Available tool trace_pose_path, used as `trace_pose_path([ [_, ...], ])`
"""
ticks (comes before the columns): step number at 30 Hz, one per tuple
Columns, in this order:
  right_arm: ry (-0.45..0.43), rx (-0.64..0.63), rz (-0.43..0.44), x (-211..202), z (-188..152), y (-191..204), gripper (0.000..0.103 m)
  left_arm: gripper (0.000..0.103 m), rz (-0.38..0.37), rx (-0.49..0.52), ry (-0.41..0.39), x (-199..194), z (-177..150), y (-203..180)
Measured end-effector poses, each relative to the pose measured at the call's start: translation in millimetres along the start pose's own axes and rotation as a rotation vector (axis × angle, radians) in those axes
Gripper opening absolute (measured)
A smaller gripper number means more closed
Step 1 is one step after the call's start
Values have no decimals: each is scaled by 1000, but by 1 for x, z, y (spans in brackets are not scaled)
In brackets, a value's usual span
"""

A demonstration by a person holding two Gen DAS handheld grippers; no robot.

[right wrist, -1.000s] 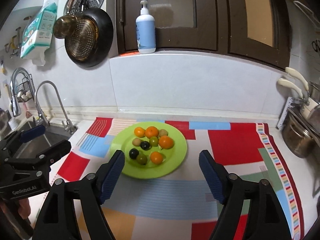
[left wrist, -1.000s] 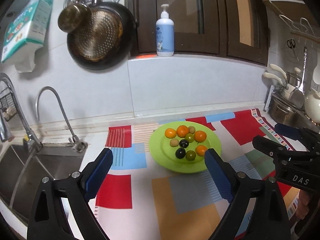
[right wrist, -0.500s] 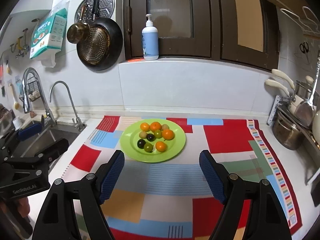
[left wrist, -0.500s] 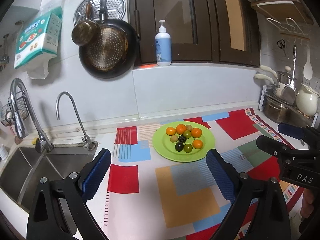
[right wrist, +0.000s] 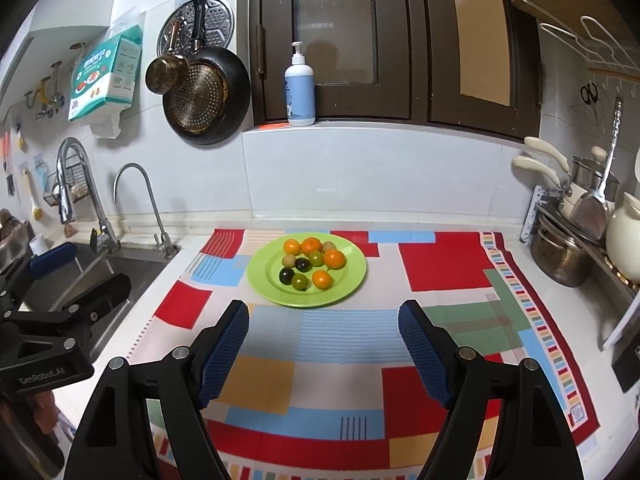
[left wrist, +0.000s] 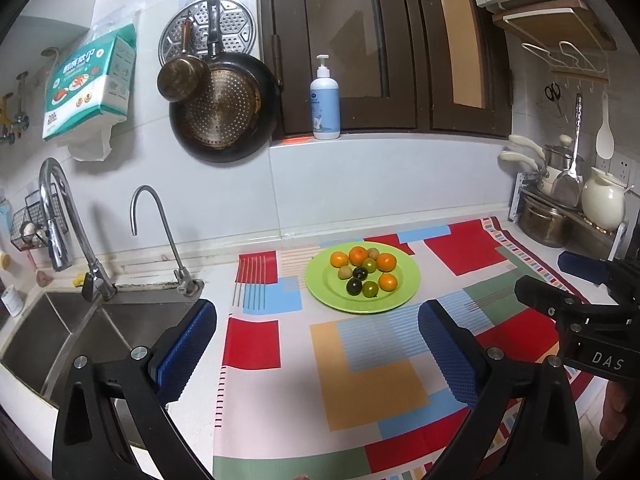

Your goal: Organize fruits

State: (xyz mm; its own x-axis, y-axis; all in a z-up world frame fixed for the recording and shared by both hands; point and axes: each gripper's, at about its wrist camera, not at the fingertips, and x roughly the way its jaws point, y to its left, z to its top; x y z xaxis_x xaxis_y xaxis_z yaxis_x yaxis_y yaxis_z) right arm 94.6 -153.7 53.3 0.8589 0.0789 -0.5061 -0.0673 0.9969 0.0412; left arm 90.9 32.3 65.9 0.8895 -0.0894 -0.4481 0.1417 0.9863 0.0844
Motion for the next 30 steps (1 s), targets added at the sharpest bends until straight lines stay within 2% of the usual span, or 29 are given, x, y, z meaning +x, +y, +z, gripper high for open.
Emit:
trace_pose_path([
  [30,3,-8,4,-12,-7,5,78,103,42,12,-16,-13,-5,6],
])
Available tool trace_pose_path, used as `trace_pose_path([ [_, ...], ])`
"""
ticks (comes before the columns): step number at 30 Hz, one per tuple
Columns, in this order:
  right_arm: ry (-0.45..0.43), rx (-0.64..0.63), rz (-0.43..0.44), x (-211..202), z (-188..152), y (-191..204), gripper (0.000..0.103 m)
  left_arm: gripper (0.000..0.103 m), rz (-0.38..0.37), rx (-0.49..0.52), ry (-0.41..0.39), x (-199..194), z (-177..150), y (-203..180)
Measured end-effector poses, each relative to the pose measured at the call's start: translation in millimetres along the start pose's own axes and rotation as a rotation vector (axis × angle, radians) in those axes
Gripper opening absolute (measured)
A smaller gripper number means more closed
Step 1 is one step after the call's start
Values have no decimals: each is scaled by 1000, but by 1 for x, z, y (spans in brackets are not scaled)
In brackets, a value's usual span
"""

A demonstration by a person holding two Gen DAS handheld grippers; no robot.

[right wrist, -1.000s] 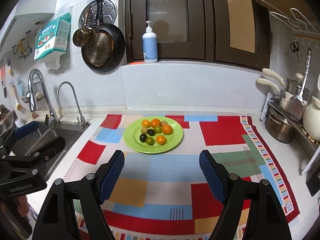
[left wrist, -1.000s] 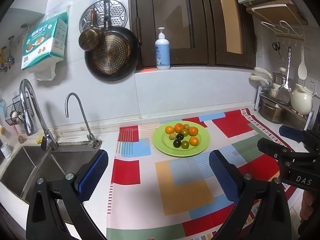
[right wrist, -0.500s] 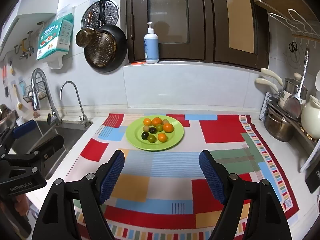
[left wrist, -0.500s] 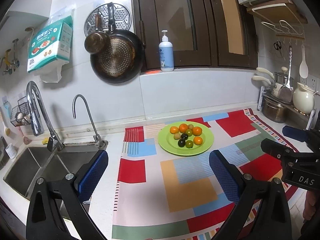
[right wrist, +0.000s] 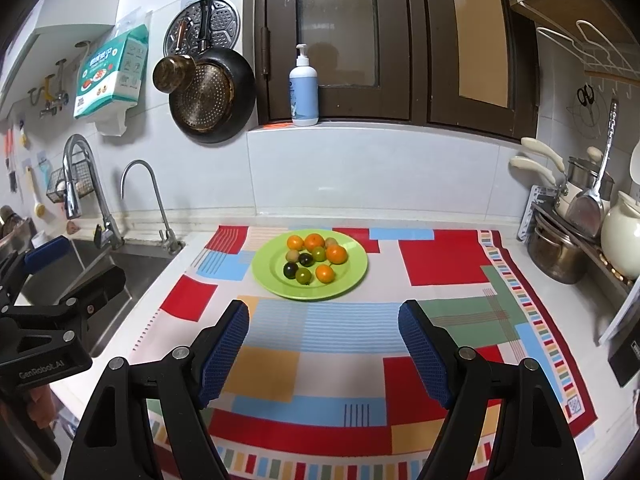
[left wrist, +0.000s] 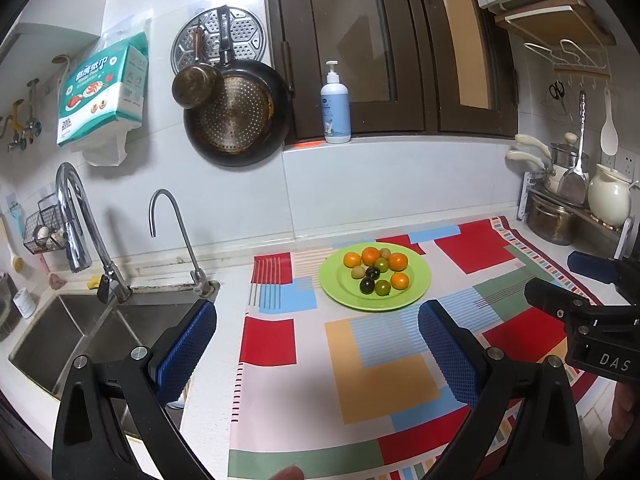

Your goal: Organize fruits

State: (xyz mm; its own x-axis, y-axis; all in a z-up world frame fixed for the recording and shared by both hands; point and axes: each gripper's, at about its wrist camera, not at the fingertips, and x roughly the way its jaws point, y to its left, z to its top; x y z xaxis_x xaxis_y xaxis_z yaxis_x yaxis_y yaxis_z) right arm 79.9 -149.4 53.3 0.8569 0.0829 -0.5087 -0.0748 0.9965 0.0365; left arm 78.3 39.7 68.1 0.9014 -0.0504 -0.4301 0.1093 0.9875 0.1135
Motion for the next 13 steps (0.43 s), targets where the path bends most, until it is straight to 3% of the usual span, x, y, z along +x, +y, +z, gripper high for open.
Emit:
trace_pose_path([
  [13,4,-4,1,3,0,1,78,103,1,-13,8,5,-1,2],
])
